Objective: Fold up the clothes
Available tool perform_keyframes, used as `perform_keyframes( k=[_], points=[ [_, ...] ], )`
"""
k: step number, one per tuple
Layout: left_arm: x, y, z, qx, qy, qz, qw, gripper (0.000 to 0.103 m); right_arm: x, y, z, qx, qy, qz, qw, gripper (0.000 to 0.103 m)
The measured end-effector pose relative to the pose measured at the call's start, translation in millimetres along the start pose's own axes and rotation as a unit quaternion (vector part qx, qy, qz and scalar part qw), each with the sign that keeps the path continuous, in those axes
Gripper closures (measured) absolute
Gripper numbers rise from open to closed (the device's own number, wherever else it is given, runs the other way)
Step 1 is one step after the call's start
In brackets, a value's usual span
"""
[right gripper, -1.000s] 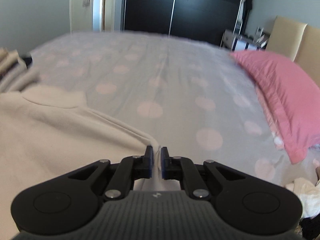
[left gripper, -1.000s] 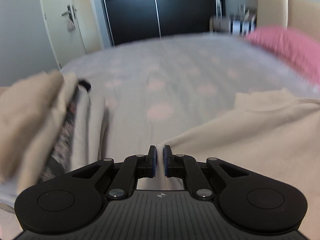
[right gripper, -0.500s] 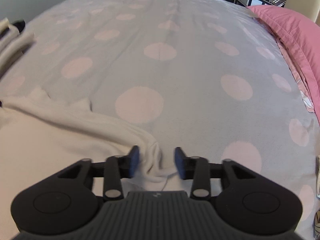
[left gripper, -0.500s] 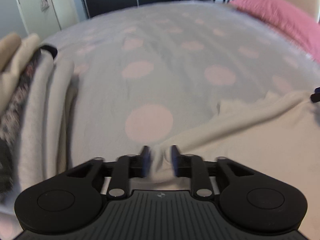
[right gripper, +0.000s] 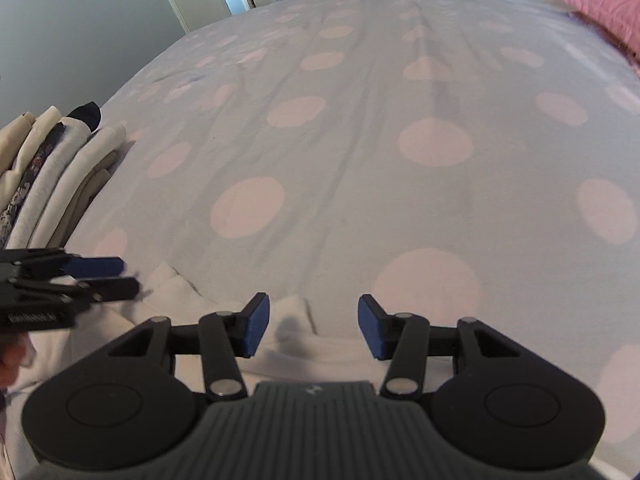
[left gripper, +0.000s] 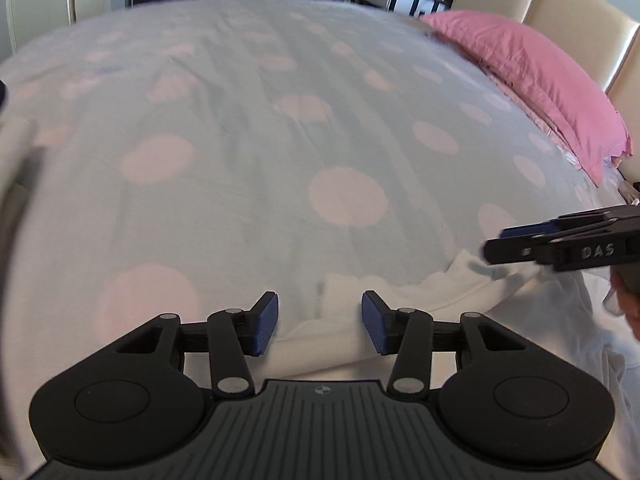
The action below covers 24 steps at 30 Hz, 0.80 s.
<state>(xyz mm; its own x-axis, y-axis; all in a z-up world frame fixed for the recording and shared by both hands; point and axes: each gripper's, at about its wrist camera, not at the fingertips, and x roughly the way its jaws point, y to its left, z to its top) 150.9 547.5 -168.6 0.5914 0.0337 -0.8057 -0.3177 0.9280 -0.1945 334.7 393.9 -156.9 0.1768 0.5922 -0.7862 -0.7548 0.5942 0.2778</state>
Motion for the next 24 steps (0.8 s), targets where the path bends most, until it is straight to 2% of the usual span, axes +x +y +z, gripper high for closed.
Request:
perform_keyframes(
  k=[1,2,3,4,6,7,10,12,15,17,19,21,24],
  points=[
    [4,-1,-1,-0.003,0.003,-0.005,1.0,0.069,6,2,0,0.0,0.005,0.002,1.0,0.051],
    [6,-4,-4,0.002,-0.002,-0.006,1.0,0.073,11,4,-2,-0.002,0.011,0.005,1.0,0.059],
    [7,-6,-6,0.008,-0.007,-0.005,0.9999,0.076,15,5,-3,-0.004,0.016,0.011,1.0,0.071],
    [7,-8,-7,0.02,-0.014,-0.003,0.9997,0.086,18,7,-5,-0.008,0.019,0.02,1.0,0.078],
    [3,-13,-8,0.04,-0.03,0.001,0.9987,0.088,18,13,-8,-0.032,0.014,0.022,0.999,0.094],
    [0,-15,-7,0.049,-0.04,0.004,0.998,0.089,16,16,-9,-0.045,0.008,0.02,0.999,0.096],
    [-11,-17,3,0.058,-0.081,0.021,0.9949,0.089,3,15,-4,-0.061,-0.029,0.013,0.998,0.096],
    [-10,-20,13,0.059,-0.094,0.036,0.9931,0.089,-3,16,6,-0.063,-0.061,0.005,0.996,0.097],
    [3,-29,23,0.08,-0.081,0.057,0.9918,0.089,0,20,19,-0.069,-0.081,-0.013,0.994,0.097],
    [19,-32,26,0.078,-0.044,0.068,0.9937,0.088,11,23,24,-0.077,-0.073,-0.028,0.994,0.097],
    [29,-30,23,0.071,-0.031,0.084,0.9935,0.086,22,24,24,-0.081,-0.055,-0.04,0.994,0.097],
    [33,-24,20,0.053,-0.032,0.082,0.9947,0.082,34,21,20,-0.079,-0.034,-0.048,0.995,0.094],
    [25,-15,19,0.035,-0.037,0.09,0.9947,0.059,43,17,13,-0.069,-0.027,-0.054,0.996,0.085]
  ],
)
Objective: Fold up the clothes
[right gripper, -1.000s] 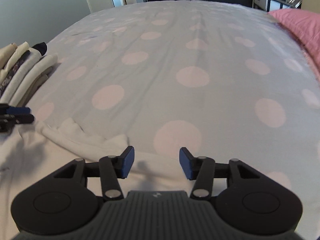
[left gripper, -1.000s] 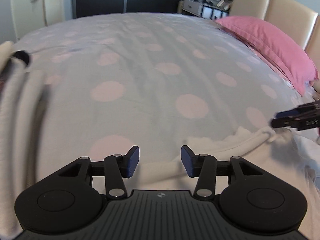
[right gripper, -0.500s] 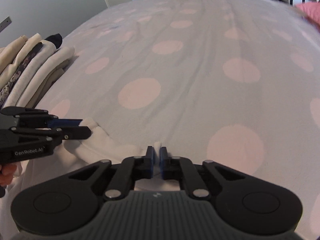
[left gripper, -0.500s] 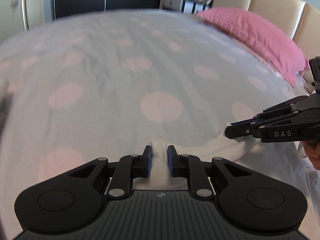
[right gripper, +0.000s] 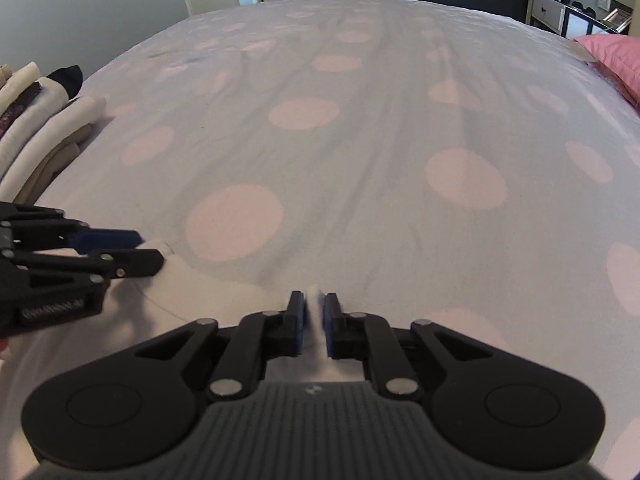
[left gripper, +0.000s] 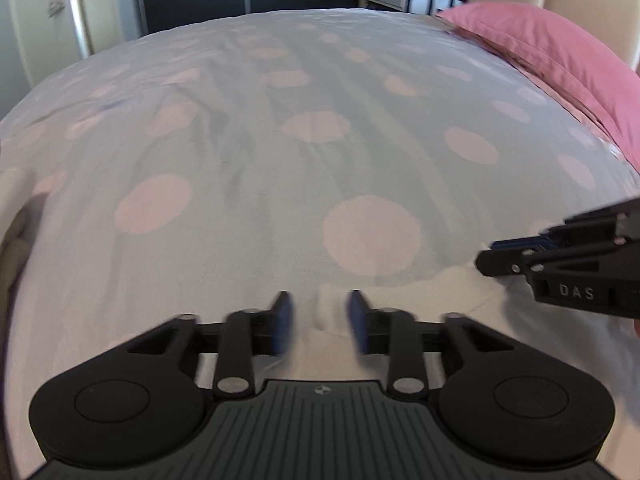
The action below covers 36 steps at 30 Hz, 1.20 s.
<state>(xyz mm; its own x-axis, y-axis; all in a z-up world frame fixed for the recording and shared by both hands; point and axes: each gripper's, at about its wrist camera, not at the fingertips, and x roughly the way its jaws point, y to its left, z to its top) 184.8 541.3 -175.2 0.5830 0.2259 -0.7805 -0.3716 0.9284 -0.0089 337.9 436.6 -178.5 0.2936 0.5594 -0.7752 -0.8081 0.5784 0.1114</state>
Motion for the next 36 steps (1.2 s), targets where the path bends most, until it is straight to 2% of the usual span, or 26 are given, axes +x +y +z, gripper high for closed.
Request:
perform_keyframes(
  k=[1,3,4,10,12,15,20,28,33,36],
  points=[
    [-5,3,0,-0.002,-0.004,0.002,1.0,0.057,-1,-2,0,0.009,-0.003,-0.002,1.0,0.081],
    [-18,12,0,-0.003,-0.016,0.002,0.9999,0.057,-9,-7,0,0.029,-0.008,-0.001,1.0,0.066],
    [-25,17,-1,-0.006,-0.018,0.004,0.9998,0.057,-15,-9,1,0.032,-0.012,0.001,0.999,0.063],
    [-72,43,-18,-0.033,-0.016,0.001,0.9993,0.057,-58,-25,-8,0.041,-0.009,-0.012,0.999,0.062],
    [-94,44,-31,-0.03,-0.015,-0.005,0.9994,0.057,-76,-30,-19,0.047,-0.001,-0.009,0.999,0.056],
    [-129,41,-52,-0.028,-0.011,-0.012,0.9995,0.057,-106,-35,-38,0.051,0.013,-0.002,0.999,0.055],
    [-188,30,-96,-0.027,0.014,-0.01,0.9995,0.057,-159,-16,-87,0.031,0.043,0.011,0.999,0.056],
    [-272,7,-185,-0.019,0.066,-0.017,0.9975,0.057,-253,54,-194,0.0,0.086,0.059,0.995,0.057],
    [-308,-11,-242,-0.03,0.099,-0.016,0.9945,0.057,-299,94,-268,-0.034,0.079,0.06,0.995,0.057],
    [-321,-17,-278,-0.052,0.125,-0.011,0.9908,0.057,-306,111,-301,-0.032,0.105,0.052,0.993,0.057]
  ],
)
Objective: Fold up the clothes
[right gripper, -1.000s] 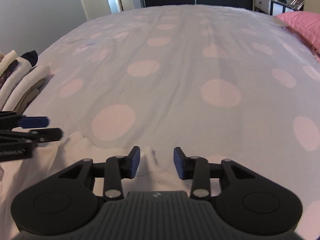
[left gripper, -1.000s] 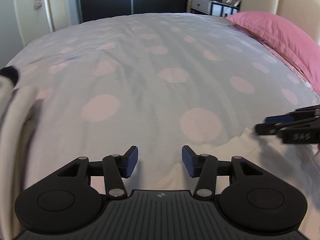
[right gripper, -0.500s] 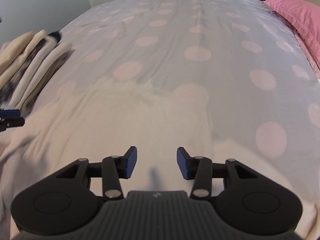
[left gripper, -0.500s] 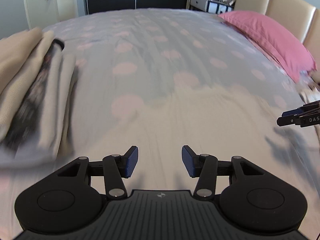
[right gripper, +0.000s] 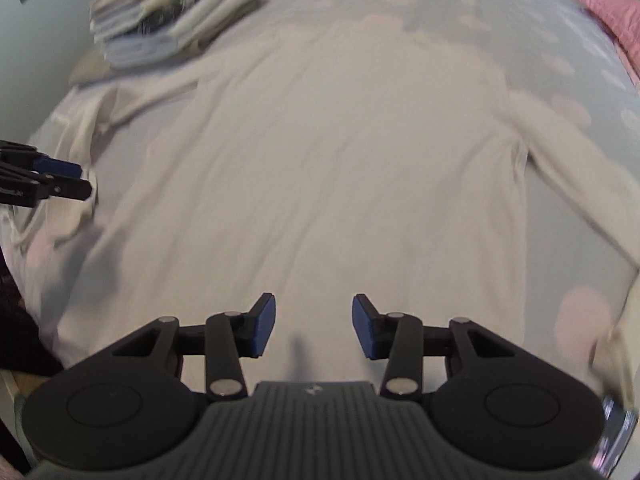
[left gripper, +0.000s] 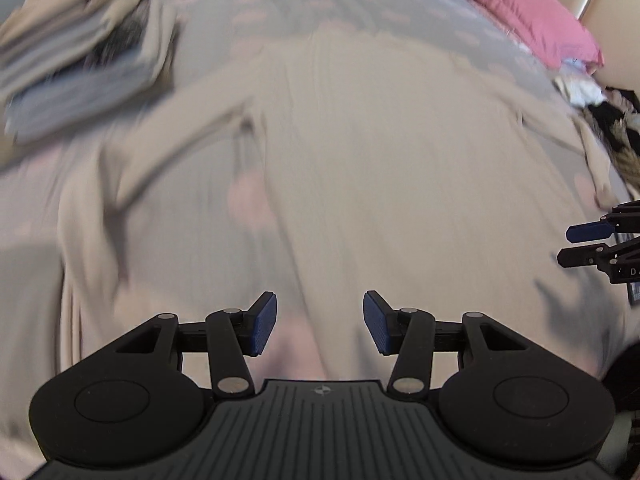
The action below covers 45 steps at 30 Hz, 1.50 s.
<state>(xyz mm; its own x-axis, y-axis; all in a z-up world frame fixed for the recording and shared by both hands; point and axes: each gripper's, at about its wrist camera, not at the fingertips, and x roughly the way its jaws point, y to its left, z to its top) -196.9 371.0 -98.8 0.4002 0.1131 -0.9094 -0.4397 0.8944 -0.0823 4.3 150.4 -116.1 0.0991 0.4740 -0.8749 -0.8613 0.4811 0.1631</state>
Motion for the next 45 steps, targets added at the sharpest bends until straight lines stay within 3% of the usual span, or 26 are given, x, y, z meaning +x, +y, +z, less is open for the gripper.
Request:
perform_keyframes(
  k=[5,10,13,16,20,25,31,33,37,44,45],
  points=[
    [5,0,-56,-0.063,0.048,-0.023,0.9966,0.062,2,27,-35,0.012,0.015,0.011,1.0,0.056],
    [8,-7,-75,-0.092,0.047,-0.05,0.9934,0.064,0,51,-47,-0.01,0.009,0.001,1.0,0.056],
    [16,-11,-76,-0.09,0.054,-0.046,0.9934,0.091,-4,59,-48,-0.02,-0.002,-0.006,1.0,0.053],
    [6,-22,-75,-0.069,0.021,-0.056,0.9958,0.095,-4,60,-44,-0.009,-0.005,-0.002,1.0,0.051],
    [-15,-45,-65,-0.019,-0.049,-0.097,0.9939,0.095,-4,53,-46,0.003,0.0,-0.008,1.0,0.051],
    [-4,-81,-48,0.019,-0.063,-0.14,0.9879,0.095,5,49,-44,0.017,0.015,-0.004,1.0,0.051],
    [38,-103,-45,0.025,-0.011,-0.151,0.9881,0.094,11,53,-42,0.002,0.02,-0.01,1.0,0.05],
    [46,-104,-45,0.022,0.004,-0.155,0.9876,0.086,13,52,-42,-0.004,0.024,-0.018,1.0,0.05],
    [38,-107,-47,0.041,-0.007,-0.179,0.983,0.063,20,49,-41,-0.003,0.031,-0.02,0.999,0.05],
    [30,-107,-46,0.044,-0.018,-0.176,0.9831,0.059,18,40,-39,0.025,0.022,-0.025,0.999,0.049],
    [27,-108,-45,0.049,-0.02,-0.173,0.9834,0.059,15,40,-38,0.026,0.017,-0.024,0.999,0.053]
  ],
)
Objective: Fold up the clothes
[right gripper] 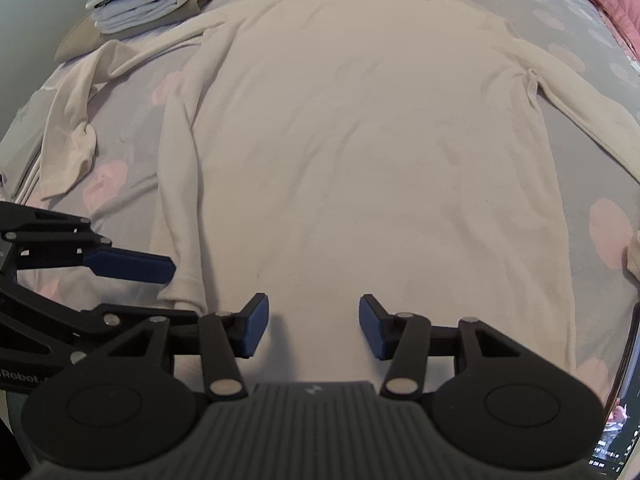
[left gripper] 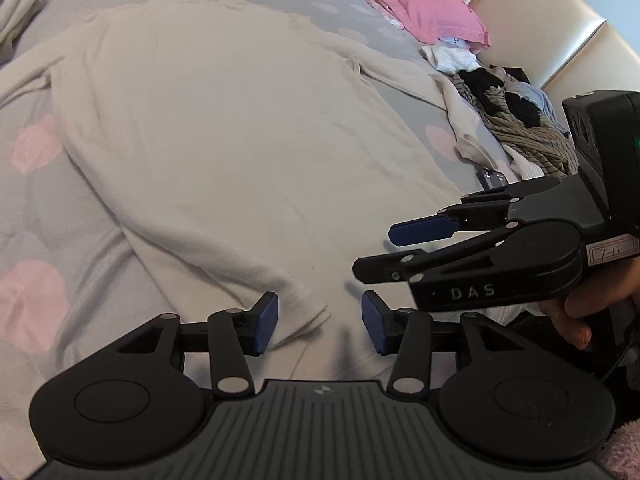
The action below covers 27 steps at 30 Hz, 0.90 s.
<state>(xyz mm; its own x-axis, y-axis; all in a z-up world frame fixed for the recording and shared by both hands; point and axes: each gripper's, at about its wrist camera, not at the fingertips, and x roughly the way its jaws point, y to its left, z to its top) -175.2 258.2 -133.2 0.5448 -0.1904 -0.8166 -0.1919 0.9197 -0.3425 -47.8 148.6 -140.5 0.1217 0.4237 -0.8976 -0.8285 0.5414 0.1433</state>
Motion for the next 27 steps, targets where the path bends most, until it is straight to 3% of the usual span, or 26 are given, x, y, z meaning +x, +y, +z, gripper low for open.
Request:
perform_keyframes(
  k=[1,3,4,7,9,15,18,21,23,27],
  points=[
    [-3,-2,0,0.007,-0.001,0.003,1.0,0.059,-3,1,0,0.001,-0.006,0.004,1.0,0.057],
    [-6,-8,1,0.03,0.001,0.012,0.9995,0.06,-9,3,1,-0.002,-0.018,0.016,1.0,0.076],
    [-5,-10,1,0.04,0.009,0.027,0.9988,0.06,-11,5,2,-0.005,-0.024,0.028,0.999,0.079],
    [-4,-9,-3,0.054,0.031,0.077,0.9951,0.061,-16,15,5,-0.011,-0.032,0.067,0.997,0.08],
    [-3,-4,-5,0.05,0.041,0.087,0.9941,0.061,-14,21,6,-0.015,-0.029,0.085,0.996,0.08],
    [-5,5,-8,0.033,0.047,0.086,0.9947,0.062,2,34,3,-0.02,-0.01,0.116,0.993,0.078],
    [-9,6,-7,0.031,0.034,0.075,0.9961,0.062,12,31,3,-0.015,-0.004,0.099,0.995,0.09],
    [-11,9,-5,0.015,0.018,0.062,0.9978,0.062,23,16,4,0.013,0.011,0.09,0.996,0.091],
    [-11,17,-2,-0.017,0.013,0.049,0.9986,0.069,27,6,3,0.04,0.02,0.099,0.994,0.091],
    [-4,37,0,-0.104,0.013,0.024,0.9942,0.071,26,6,2,0.044,0.025,0.101,0.994,0.091]
  ],
)
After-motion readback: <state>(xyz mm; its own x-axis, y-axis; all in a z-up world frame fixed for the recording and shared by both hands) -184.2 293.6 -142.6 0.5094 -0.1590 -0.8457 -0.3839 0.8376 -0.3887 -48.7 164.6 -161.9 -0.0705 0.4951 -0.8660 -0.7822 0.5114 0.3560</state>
